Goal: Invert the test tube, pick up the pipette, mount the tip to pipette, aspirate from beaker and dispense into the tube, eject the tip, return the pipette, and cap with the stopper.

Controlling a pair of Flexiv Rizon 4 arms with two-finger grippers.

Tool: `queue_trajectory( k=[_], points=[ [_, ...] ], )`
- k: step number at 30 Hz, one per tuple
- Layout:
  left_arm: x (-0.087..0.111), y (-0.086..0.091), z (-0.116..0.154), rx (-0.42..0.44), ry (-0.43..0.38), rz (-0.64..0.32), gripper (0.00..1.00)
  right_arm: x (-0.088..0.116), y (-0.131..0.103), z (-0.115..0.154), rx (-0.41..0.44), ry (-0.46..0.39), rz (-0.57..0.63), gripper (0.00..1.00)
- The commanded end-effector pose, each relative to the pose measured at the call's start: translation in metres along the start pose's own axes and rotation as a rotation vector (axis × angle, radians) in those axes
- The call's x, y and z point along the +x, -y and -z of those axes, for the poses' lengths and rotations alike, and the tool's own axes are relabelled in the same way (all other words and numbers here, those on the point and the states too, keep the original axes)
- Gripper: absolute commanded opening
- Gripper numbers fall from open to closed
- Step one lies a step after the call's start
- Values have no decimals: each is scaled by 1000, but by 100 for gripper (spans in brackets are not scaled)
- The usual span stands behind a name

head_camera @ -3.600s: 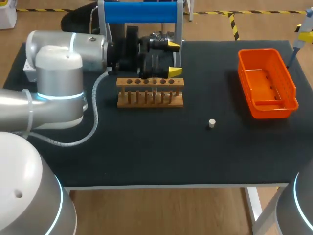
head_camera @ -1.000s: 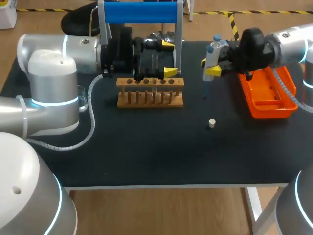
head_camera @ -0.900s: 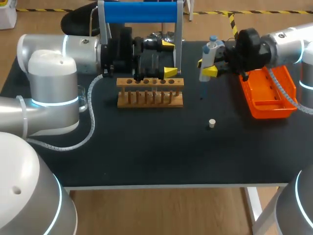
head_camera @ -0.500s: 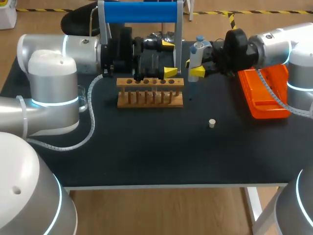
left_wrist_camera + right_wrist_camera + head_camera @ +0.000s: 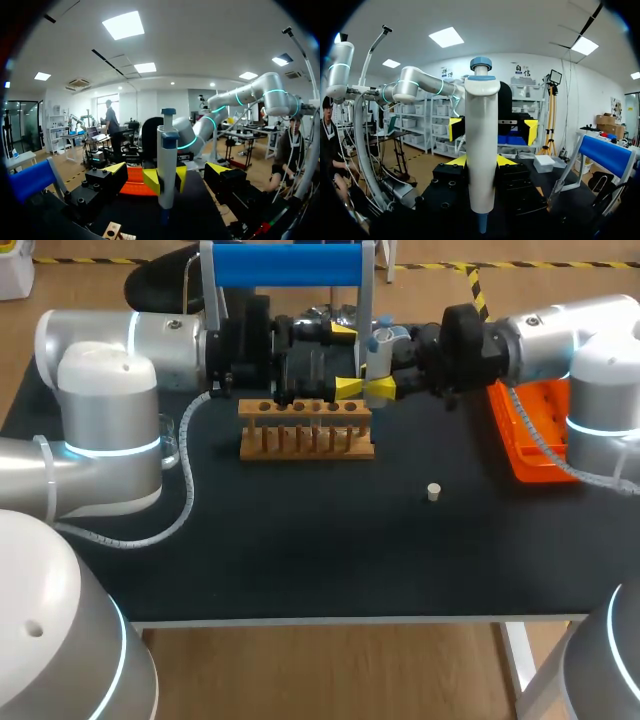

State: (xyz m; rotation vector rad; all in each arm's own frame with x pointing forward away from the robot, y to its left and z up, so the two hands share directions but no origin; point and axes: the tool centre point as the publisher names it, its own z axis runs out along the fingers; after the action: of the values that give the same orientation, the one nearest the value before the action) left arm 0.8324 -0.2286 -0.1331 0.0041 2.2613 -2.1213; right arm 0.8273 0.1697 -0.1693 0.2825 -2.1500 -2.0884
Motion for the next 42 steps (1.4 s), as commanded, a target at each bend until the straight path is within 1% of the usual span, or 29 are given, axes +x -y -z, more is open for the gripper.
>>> queue_trajectory(
  k=[1,21,42],
  points=[
    [0,1,0,-3,1,1,100,0,1,-7,-1,24,2,0],
    [0,1,0,-3,1,1,100,-8,2,-26,11,98,21,0],
    [0,1,0,-3,1,1,100,-12,2,-34,7,139,21,0]
  ],
)
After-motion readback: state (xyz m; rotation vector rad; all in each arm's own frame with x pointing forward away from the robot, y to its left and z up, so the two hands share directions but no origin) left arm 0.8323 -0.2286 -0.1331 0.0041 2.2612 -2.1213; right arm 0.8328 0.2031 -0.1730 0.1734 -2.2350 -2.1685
